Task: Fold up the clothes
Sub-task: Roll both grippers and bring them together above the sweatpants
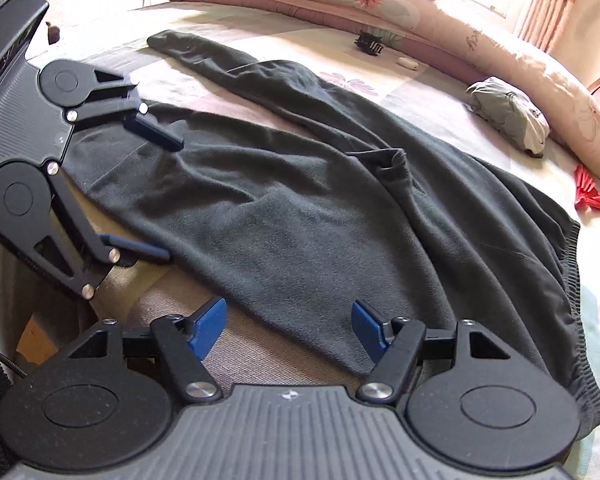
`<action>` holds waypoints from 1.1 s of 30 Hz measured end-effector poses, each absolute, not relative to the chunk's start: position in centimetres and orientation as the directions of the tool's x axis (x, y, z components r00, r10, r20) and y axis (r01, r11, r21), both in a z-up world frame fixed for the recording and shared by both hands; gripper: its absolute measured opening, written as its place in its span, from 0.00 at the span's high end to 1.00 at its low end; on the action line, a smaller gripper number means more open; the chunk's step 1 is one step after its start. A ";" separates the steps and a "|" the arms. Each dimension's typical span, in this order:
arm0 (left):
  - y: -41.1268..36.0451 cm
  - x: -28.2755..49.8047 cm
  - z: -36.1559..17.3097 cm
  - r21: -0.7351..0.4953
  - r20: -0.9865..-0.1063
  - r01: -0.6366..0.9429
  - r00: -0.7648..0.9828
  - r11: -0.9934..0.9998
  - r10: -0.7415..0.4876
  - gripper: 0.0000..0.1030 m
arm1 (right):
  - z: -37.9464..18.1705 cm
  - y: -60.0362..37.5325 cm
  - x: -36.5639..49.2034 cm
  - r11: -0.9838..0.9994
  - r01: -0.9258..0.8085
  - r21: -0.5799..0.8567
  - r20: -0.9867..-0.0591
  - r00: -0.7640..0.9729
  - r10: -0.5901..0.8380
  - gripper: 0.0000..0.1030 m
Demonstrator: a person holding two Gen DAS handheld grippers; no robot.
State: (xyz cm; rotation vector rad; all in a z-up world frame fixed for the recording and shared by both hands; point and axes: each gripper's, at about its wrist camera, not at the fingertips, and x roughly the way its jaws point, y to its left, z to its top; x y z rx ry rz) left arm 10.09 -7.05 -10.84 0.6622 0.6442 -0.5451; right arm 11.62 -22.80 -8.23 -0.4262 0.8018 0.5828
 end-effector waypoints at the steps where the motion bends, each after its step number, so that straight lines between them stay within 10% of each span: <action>1: -7.0 9.8 -10.9 0.403 -0.681 0.633 0.690 0.660 -0.245 0.13 | -8.3 -22.7 11.6 0.759 -0.636 -0.139 -0.770 0.552 0.321 0.29; 20: -10.5 5.4 -13.4 0.813 -0.457 0.502 0.864 0.295 -0.210 0.13 | -8.0 -20.7 10.8 0.819 -0.569 -0.068 -0.750 0.570 0.334 0.28; 33: -11.7 6.6 -12.4 0.817 -0.402 0.443 0.897 0.371 -0.185 0.11 | -7.5 -23.6 9.0 0.845 -0.520 -0.125 -0.723 0.631 0.282 0.28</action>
